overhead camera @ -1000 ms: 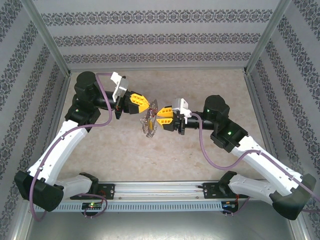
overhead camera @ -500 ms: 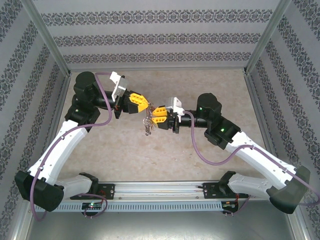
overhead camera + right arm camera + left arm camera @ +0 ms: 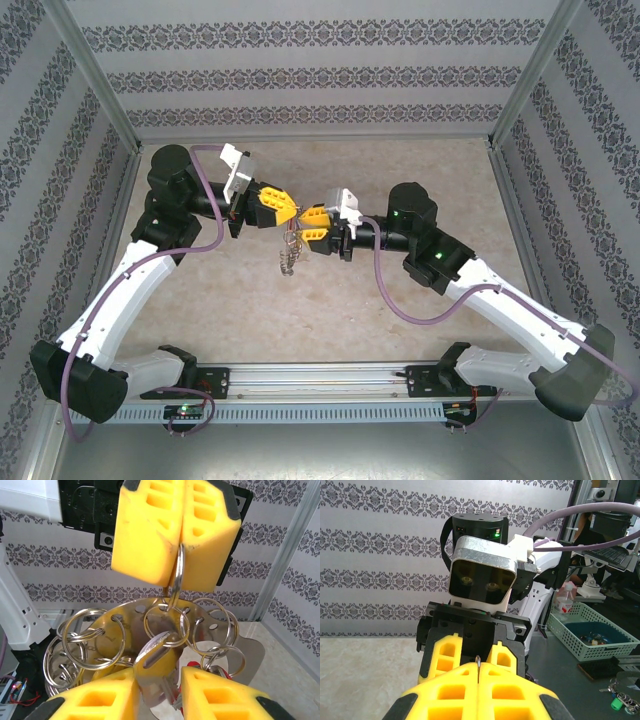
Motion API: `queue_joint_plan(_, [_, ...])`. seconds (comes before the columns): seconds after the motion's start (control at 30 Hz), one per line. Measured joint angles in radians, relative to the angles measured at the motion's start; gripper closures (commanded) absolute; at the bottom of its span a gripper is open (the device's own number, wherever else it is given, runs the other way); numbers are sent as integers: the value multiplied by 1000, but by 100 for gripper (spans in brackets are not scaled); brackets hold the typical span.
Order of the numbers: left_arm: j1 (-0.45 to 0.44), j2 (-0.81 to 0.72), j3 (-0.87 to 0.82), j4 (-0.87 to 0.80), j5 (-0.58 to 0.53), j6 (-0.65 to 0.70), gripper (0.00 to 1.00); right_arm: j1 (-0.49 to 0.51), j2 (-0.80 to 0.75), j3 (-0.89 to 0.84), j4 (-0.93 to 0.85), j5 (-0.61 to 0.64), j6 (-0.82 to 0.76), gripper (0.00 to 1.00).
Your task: Put the keys on the keyring
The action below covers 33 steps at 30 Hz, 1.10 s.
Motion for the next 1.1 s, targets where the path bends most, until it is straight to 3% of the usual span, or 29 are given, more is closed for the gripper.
queue_joint_plan(0.17, [1, 0, 0, 1, 2, -1, 100, 0, 4, 9, 0, 16, 3, 95])
queue_joint_plan(0.27, [7, 0, -2, 4, 0, -1, 100, 0, 4, 10, -1, 25, -4, 100])
queue_joint_plan(0.4, [26, -2, -11, -3, -16, 13, 100, 0, -6, 10, -26, 68, -18, 100])
queue_joint_plan(0.8, [32, -29, -11, -288, -175, 264, 100, 10, -37, 69, -235, 260, -139, 100])
queue_joint_plan(1.1, [32, -29, -55, -333, -255, 323, 99, 15, 39, 164, -398, 370, -196, 100])
